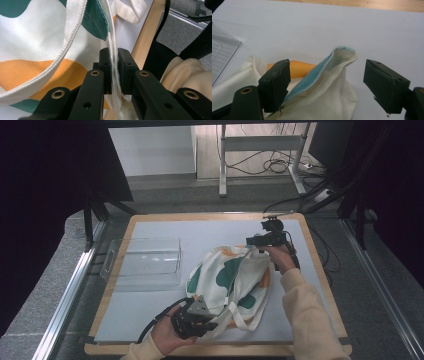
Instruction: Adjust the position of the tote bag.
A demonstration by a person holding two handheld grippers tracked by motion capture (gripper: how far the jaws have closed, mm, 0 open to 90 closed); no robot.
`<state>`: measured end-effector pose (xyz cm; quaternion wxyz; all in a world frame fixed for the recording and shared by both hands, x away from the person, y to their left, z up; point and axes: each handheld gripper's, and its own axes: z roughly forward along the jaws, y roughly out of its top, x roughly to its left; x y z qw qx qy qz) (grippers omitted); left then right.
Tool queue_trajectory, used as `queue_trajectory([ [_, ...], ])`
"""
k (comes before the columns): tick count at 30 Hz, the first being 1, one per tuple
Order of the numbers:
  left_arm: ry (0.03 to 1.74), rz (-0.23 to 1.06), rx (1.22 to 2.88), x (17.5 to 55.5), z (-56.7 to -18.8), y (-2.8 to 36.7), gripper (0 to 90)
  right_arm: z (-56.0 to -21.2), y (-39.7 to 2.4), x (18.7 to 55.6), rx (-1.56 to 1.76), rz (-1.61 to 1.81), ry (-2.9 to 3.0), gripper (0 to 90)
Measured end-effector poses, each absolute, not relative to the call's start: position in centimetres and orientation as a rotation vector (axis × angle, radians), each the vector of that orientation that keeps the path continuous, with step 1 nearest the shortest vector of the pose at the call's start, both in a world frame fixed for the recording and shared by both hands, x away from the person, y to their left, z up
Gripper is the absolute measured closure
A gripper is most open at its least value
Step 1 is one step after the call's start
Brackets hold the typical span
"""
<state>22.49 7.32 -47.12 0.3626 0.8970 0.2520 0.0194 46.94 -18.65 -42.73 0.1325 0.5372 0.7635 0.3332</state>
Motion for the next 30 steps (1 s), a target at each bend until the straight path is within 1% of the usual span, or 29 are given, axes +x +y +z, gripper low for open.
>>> queue_trajectory([
  [3,0.654,0.047,2.308,22.4,-47.1,7.3,83.2,-43.0,-18.3,47.1,1.573,0.951,2.233,25.3],
  [6,0.653,0.047,2.308,22.4,-47.1,7.3,83.2,-43.3,-18.1,47.3,1.606,0.947,2.227,31.9],
  [7,0.656,0.047,2.308,22.4,-47.1,7.3,83.2,-43.7,-18.1,47.5,1.63,0.924,2.239,37.8],
  [8,0.656,0.048,2.307,22.4,-47.1,7.3,83.2,-43.7,-18.1,47.5,1.63,0.924,2.239,37.8],
  [13,0.646,0.052,2.316,22.5,-47.1,7.4,83.2,-44.3,-17.7,47.5,1.574,0.847,2.297,62.1],
  [16,0.645,0.05,2.313,22.5,-47.2,7.4,83.4,-44.3,-17.6,47.3,1.498,0.794,2.312,70.6],
  [20,0.643,0.052,2.314,22.5,-47.2,7.4,83.5,-44.2,-17.6,47.1,1.44,0.78,2.327,76.9],
  [23,0.639,0.058,2.316,22.4,-47.2,7.4,83.6,-44.0,-17.7,46.9,1.426,0.804,2.332,80.0],
  [30,0.646,0.055,2.317,22.5,-47.1,7.5,84.0,-43.6,-18.1,46.6,1.41,0.856,2.334,82.3],
])
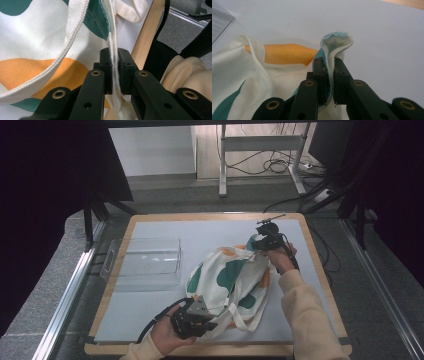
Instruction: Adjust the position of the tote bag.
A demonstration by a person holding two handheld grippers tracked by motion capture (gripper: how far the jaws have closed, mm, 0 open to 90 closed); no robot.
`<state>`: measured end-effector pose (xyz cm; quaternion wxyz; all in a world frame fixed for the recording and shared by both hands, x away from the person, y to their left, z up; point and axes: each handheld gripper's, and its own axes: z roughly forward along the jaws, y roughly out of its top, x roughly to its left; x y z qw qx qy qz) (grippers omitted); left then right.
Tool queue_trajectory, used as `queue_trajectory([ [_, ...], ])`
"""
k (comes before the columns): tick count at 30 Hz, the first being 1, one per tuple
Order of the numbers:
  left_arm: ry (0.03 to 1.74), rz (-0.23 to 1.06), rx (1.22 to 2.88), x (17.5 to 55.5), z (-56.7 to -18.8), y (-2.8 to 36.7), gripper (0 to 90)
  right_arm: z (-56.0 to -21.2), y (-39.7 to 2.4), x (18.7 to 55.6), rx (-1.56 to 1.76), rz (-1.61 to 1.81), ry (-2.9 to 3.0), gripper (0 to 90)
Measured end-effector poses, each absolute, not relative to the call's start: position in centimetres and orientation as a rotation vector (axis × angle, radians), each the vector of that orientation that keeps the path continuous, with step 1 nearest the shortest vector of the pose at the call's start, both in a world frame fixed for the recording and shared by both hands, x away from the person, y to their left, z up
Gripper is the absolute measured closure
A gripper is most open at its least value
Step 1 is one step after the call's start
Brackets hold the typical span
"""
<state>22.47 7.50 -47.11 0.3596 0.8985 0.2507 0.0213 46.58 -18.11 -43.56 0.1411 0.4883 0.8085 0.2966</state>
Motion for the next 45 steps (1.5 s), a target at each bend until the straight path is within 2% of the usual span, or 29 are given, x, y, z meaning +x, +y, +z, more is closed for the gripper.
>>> queue_trajectory([
  [33,0.7,0.035,2.32,24.1,-47.0,10.0,84.8,-42.6,-20.7,43.4,1.34,0.873,2.321,82.8],
  [45,0.736,0.066,2.317,24.8,-46.8,11.5,85.0,-42.6,-22.3,41.8,1.342,0.908,2.309,82.6],
])
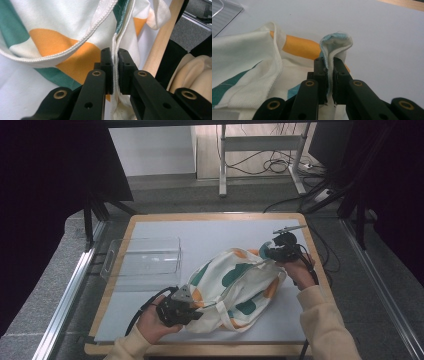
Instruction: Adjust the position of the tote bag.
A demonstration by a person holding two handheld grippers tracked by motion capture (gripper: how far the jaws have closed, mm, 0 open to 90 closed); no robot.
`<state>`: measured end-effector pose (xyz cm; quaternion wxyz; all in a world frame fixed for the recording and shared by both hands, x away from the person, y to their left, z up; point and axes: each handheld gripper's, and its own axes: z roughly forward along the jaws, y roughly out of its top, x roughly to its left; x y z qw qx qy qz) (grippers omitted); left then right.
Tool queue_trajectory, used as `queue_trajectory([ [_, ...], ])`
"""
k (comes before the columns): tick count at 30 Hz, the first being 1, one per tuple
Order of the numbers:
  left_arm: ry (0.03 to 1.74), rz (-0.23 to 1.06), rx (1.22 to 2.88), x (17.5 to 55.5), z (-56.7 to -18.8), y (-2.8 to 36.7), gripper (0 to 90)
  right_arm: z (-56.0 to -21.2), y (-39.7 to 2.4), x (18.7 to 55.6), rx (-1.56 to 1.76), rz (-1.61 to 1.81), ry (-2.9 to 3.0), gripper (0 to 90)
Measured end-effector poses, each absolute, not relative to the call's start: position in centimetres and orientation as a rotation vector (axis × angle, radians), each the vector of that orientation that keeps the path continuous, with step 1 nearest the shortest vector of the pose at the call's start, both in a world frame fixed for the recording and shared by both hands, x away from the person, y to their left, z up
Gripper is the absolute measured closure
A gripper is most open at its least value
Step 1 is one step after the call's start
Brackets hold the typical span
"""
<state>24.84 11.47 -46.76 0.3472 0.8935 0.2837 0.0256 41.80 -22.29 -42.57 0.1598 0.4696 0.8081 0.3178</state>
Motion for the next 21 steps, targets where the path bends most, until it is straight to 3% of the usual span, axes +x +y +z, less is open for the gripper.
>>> queue_trajectory([
  [21,0.799,0.151,2.323,26.6,-46.8,12.4,85.0,-43.4,-26.2,37.5,1.345,1.004,2.289,82.3],
])
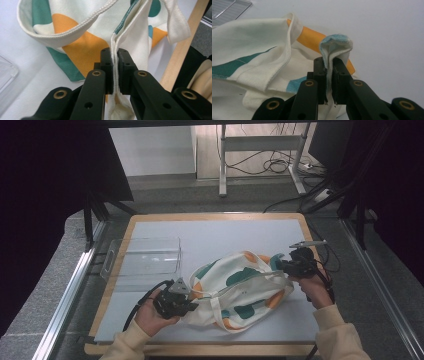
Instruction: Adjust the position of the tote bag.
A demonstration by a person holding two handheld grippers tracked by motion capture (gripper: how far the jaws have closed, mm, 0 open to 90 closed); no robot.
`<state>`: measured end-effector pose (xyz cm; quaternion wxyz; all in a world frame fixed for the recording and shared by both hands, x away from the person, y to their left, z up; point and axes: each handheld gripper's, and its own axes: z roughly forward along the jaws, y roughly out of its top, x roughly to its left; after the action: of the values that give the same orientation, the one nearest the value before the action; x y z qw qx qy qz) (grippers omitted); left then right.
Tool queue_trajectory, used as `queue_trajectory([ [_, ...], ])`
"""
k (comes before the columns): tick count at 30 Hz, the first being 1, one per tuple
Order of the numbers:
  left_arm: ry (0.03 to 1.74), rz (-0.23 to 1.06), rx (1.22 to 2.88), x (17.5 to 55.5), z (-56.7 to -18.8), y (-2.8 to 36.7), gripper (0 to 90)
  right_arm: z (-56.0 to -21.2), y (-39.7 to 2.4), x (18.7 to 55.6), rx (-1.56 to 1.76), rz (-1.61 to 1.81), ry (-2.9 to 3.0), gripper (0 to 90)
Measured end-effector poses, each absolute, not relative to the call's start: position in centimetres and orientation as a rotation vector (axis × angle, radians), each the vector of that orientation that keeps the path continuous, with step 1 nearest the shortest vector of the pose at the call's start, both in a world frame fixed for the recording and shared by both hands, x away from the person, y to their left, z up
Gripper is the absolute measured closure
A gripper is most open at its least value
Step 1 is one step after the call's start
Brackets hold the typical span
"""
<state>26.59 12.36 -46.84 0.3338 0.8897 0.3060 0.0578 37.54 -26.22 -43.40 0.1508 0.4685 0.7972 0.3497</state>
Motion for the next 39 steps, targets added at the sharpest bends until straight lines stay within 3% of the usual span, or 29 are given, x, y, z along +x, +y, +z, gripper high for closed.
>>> queue_trajectory([
  [19,0.842,0.169,2.348,31.2,-46.4,12.7,84.7,-44.0,-27.8,33.2,1.356,1.045,2.242,81.3],
  [32,0.845,0.185,2.33,31.1,-46.8,12.6,84.5,-44.8,-28.1,32.4,1.386,1.039,2.226,80.7],
  [36,0.842,0.177,2.327,30.8,-46.7,12.8,83.3,-44.7,-28.2,32.4,1.39,1.043,2.218,78.1],
  [39,0.832,0.167,2.324,30.5,-46.3,13.0,80.2,-44.6,-28.3,32.3,1.397,1.042,2.199,69.1],
])
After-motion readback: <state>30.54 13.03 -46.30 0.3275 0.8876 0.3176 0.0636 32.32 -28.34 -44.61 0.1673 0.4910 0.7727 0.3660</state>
